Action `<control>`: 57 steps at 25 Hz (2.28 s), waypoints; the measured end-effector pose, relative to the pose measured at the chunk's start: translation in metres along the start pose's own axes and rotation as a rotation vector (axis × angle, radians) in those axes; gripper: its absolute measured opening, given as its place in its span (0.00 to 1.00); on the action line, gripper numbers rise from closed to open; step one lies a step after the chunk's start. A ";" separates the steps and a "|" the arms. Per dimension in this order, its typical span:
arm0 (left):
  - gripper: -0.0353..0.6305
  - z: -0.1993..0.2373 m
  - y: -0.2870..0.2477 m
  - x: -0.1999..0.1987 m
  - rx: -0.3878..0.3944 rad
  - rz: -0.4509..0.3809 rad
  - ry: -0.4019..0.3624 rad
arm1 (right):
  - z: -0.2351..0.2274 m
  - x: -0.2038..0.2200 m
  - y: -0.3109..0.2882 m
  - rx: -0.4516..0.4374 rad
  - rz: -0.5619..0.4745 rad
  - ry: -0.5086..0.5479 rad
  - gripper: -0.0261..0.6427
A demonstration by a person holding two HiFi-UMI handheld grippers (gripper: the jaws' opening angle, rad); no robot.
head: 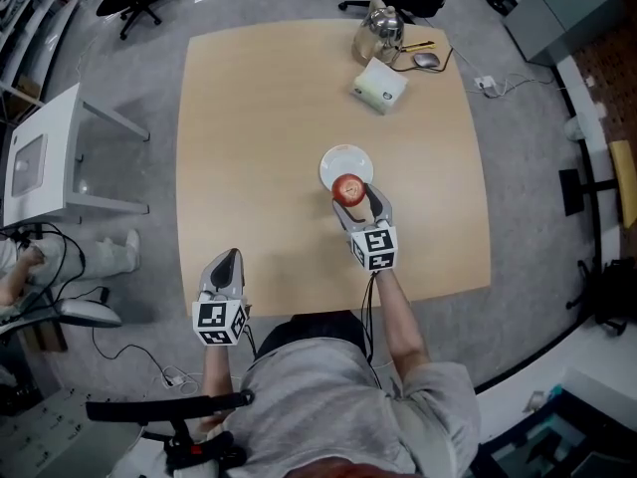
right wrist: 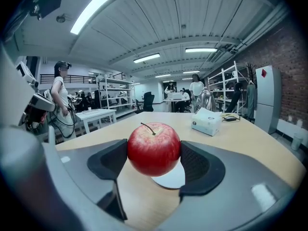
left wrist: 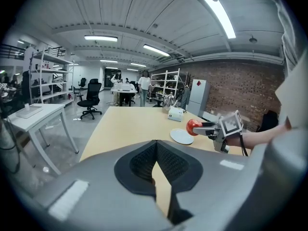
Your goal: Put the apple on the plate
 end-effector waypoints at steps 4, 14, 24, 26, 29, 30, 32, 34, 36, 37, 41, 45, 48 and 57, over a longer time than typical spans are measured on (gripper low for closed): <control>0.08 -0.002 -0.015 -0.006 -0.003 0.017 0.006 | -0.014 0.003 -0.014 -0.007 0.015 -0.002 0.56; 0.08 -0.007 -0.048 -0.013 -0.010 0.054 0.023 | -0.041 0.011 -0.048 -0.024 0.053 -0.007 0.56; 0.08 -0.009 -0.066 -0.011 -0.030 0.084 0.031 | -0.055 0.025 -0.075 -0.035 0.078 0.004 0.56; 0.08 -0.010 -0.067 -0.009 -0.034 0.088 0.032 | -0.057 0.028 -0.077 -0.035 0.081 0.006 0.56; 0.08 -0.012 -0.068 -0.008 -0.037 0.093 0.031 | -0.057 0.032 -0.078 -0.038 0.081 0.006 0.56; 0.08 -0.012 -0.068 -0.008 -0.037 0.094 0.030 | -0.057 0.032 -0.079 -0.040 0.076 0.003 0.56; 0.08 -0.012 -0.069 -0.008 -0.037 0.097 0.028 | -0.058 0.031 -0.080 -0.040 0.068 -0.005 0.57; 0.08 -0.012 -0.068 -0.007 -0.038 0.098 0.025 | -0.057 0.031 -0.082 -0.037 0.065 -0.009 0.57; 0.08 -0.013 -0.066 -0.006 -0.039 0.099 0.024 | -0.056 0.031 -0.082 -0.032 0.063 -0.016 0.57; 0.08 -0.013 -0.065 -0.006 -0.040 0.100 0.025 | -0.056 0.031 -0.082 -0.030 0.063 -0.021 0.57; 0.08 -0.014 -0.062 -0.007 -0.042 0.098 0.025 | -0.056 0.031 -0.082 -0.028 0.069 -0.034 0.57; 0.08 -0.017 -0.060 -0.008 -0.036 0.092 0.018 | -0.056 0.031 -0.082 -0.030 0.082 -0.045 0.58; 0.08 -0.016 -0.058 -0.008 -0.038 0.086 0.018 | -0.056 0.029 -0.080 -0.026 0.082 -0.038 0.59; 0.08 -0.014 -0.043 -0.013 -0.043 0.049 0.021 | -0.052 0.013 -0.067 -0.007 0.057 -0.013 0.59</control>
Point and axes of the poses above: the fingertips, and each gripper's own axes: y backward along the fingers, z to its left, x out of its underside, the point moved 2 cm from there along y, backward along the fingers, and after that the axes turned 10 degrees about z, right-handed, at the moved point
